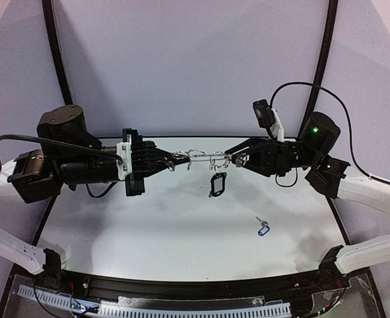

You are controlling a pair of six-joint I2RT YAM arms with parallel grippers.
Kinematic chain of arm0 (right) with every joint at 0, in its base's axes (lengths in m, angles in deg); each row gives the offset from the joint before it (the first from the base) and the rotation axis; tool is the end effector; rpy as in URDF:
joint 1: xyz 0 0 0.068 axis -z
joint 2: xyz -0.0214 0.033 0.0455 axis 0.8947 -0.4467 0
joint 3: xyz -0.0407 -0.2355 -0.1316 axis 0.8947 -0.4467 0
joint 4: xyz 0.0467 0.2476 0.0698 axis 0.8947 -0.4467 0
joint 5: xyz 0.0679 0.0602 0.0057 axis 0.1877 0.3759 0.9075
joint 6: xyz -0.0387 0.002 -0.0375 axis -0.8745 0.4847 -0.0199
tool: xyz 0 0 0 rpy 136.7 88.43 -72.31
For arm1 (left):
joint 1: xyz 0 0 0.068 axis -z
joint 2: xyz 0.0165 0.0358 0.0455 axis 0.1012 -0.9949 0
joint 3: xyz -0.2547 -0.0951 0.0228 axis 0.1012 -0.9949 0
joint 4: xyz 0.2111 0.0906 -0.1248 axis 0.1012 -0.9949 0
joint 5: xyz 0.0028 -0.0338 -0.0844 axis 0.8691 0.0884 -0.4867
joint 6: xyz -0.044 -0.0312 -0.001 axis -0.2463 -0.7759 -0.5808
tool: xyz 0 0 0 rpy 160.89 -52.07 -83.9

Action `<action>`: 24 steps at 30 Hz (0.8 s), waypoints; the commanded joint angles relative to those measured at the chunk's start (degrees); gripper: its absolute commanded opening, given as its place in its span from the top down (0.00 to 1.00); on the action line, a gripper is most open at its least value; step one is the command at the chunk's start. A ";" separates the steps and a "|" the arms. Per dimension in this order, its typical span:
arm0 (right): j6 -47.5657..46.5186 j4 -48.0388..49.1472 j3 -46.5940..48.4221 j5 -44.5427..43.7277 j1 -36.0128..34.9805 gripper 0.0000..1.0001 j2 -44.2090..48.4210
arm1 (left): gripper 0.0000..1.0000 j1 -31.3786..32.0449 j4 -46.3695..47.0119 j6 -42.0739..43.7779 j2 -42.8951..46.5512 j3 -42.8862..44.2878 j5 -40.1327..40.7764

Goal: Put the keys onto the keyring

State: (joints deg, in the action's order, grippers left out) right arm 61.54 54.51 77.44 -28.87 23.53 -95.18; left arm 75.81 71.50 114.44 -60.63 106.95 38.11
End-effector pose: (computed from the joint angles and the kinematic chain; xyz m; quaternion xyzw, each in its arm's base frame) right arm 0.1740 0.1853 0.3651 -0.3892 0.5426 0.6647 0.3350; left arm 0.0835 -0.2480 0.4237 0.6394 0.3199 -0.2022 0.6693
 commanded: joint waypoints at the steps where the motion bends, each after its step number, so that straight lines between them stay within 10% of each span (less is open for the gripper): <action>1: 2.80 6.52 0.56 4.31 0.42 0.64 -0.47 | 0.99 0.18 1.87 0.22 1.77 -0.59 -0.91; 24: 2.84 6.62 1.36 9.83 -1.31 0.70 -2.65 | 0.99 0.15 3.72 0.39 1.42 -1.49 0.94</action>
State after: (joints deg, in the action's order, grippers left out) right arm 64.67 60.15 77.46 -20.30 22.94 -97.32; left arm 75.85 72.40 114.62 -60.58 106.42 38.40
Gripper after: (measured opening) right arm 0.307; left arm 0.012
